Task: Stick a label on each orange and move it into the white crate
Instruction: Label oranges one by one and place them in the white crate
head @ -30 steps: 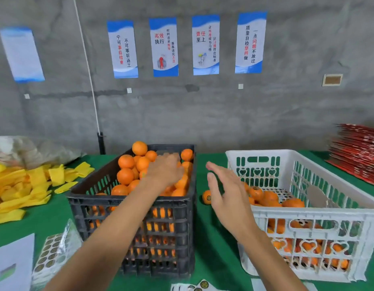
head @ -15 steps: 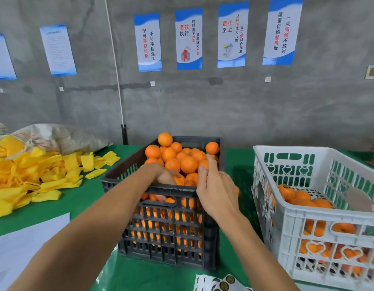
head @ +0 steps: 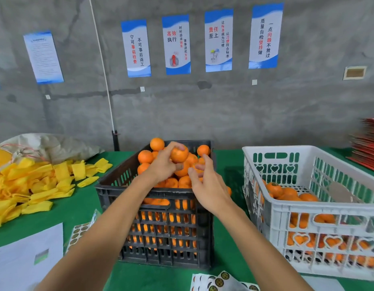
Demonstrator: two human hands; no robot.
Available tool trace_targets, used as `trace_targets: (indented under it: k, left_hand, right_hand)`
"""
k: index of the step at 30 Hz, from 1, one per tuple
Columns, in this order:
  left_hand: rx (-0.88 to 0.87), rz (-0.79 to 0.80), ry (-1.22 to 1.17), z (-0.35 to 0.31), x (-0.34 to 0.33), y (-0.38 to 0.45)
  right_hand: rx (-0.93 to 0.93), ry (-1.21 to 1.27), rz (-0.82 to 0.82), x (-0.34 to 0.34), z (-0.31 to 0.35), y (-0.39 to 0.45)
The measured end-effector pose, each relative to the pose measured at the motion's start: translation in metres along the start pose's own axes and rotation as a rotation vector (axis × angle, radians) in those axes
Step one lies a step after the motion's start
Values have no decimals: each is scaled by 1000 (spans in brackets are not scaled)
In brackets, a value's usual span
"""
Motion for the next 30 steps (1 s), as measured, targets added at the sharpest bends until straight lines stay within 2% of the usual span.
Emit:
trace_targets:
  k: [2, 4, 9, 13, 15, 18, 22, 27, 30]
  left_hand:
    - [-155, -48, -151, -30, -8, -23]
    - [-257, -76, -252, -52, -25, -50]
    - [-414, -209, -377, -68, -73, -109]
    - [-537, -297, -310, -54, -111, -154]
    - [-491, -242, -271, -37, -132, -171]
    - [-385, -107, -113, -5, -159, -191]
    - [-213, 98, 104, 32, -195, -211]
    - [-34, 96, 235, 61, -208, -227]
    - [39, 54, 236, 72, -208, -232]
  right_hand:
    - [-3, 207, -9, 10, -3, 0]
    - [42, 278, -106, 24, -2, -7]
    - [249, 269, -257, 36, -5, -58]
    - [329, 165, -253, 32, -26, -111]
    - [330, 128, -195, 24, -42, -135]
    - [285, 56, -14, 6, -71, -162]
    - [75, 15, 183, -16, -119, -187]
    - [-43, -14, 332, -27, -153, -202]
    - [-12, -67, 482, -26, -162, -208]
Point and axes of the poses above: each hand's wrist, its own y-axis towards the middle knuckle, its own x-axis out of the back of the hand, z = x × y, the point moved 7 cm from there along y, towards the middle knuckle, and after that the axes turned 3 degrees about z, right-handed, at the moved point
